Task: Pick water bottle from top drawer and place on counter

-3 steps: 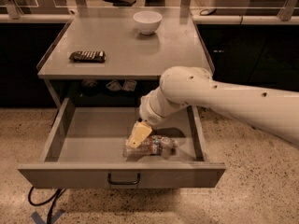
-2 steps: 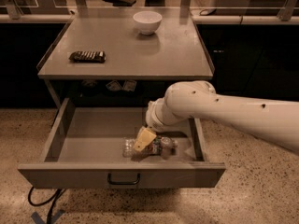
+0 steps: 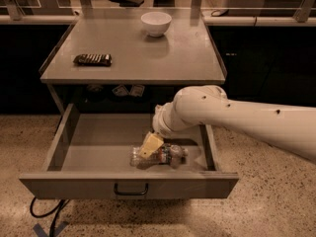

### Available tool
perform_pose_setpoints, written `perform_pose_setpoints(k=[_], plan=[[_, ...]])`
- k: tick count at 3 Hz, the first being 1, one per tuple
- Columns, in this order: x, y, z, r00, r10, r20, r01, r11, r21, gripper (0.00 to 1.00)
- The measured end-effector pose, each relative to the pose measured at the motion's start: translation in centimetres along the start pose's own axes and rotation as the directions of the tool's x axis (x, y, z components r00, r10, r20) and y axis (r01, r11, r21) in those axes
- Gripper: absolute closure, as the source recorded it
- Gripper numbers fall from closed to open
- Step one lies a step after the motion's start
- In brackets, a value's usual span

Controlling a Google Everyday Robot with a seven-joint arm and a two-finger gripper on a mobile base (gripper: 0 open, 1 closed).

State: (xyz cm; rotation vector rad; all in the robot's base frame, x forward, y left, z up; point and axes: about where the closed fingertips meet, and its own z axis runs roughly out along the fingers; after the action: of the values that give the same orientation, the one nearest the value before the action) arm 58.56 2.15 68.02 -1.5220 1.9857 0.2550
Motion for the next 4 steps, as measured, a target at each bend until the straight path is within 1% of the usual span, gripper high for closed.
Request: perform_pose_setpoints(k=[1, 2, 3, 4], plan=[[2.2, 2.3, 1.6, 1.000, 0.000, -0.016, -0.002, 0.9957, -0.093, 0.00], [5.7, 5.2, 3.7, 0.998, 0.033, -0.059, -0.044, 0.9812, -0.188, 0.00], [5.7, 5.3, 3.8, 0.998, 0.034, -0.060, -0.045, 0.9805, -0.191, 0.00], [5.7, 5.3, 3.8, 0.998, 0.034, -0.060, -0.045, 0.9805, -0.191, 0.19]])
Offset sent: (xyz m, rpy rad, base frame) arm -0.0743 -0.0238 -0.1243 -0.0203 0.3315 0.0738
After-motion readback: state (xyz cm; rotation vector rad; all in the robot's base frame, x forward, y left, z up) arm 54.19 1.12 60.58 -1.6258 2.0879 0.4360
